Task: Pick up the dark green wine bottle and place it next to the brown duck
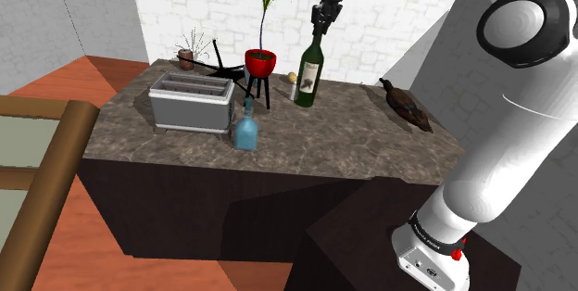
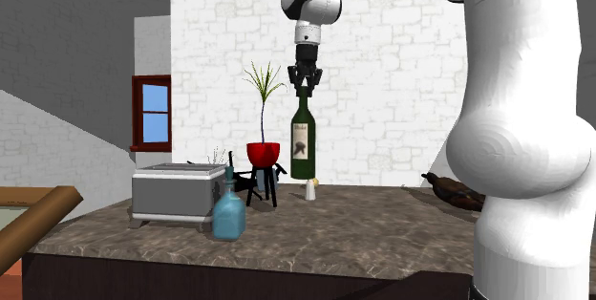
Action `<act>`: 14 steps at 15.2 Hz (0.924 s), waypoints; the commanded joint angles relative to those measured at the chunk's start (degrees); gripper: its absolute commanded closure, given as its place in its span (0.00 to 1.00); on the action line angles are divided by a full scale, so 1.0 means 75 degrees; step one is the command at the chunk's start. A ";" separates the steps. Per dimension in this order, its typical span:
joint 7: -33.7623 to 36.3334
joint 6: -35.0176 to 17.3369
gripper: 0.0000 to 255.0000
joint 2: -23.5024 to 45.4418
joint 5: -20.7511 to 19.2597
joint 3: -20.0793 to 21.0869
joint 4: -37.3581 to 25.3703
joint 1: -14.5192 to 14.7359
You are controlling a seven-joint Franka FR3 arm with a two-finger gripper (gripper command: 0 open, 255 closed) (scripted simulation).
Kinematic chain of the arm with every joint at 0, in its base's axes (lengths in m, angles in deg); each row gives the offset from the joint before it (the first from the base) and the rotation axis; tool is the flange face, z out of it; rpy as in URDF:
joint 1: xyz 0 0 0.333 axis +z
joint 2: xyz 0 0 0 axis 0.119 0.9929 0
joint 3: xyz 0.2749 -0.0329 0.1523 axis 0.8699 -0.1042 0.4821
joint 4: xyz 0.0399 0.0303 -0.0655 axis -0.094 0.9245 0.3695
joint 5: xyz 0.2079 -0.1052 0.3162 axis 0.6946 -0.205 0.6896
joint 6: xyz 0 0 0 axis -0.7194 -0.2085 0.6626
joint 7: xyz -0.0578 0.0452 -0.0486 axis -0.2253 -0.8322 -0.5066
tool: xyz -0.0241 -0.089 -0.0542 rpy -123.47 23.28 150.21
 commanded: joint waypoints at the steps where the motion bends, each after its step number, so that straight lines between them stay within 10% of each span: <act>1: -0.0153 0.0015 1.00 -0.0147 0.0018 -0.0068 0.0127 -0.0082; 14: -0.2359 -0.0177 1.00 -0.1206 0.0228 -0.1187 0.1368 -0.1139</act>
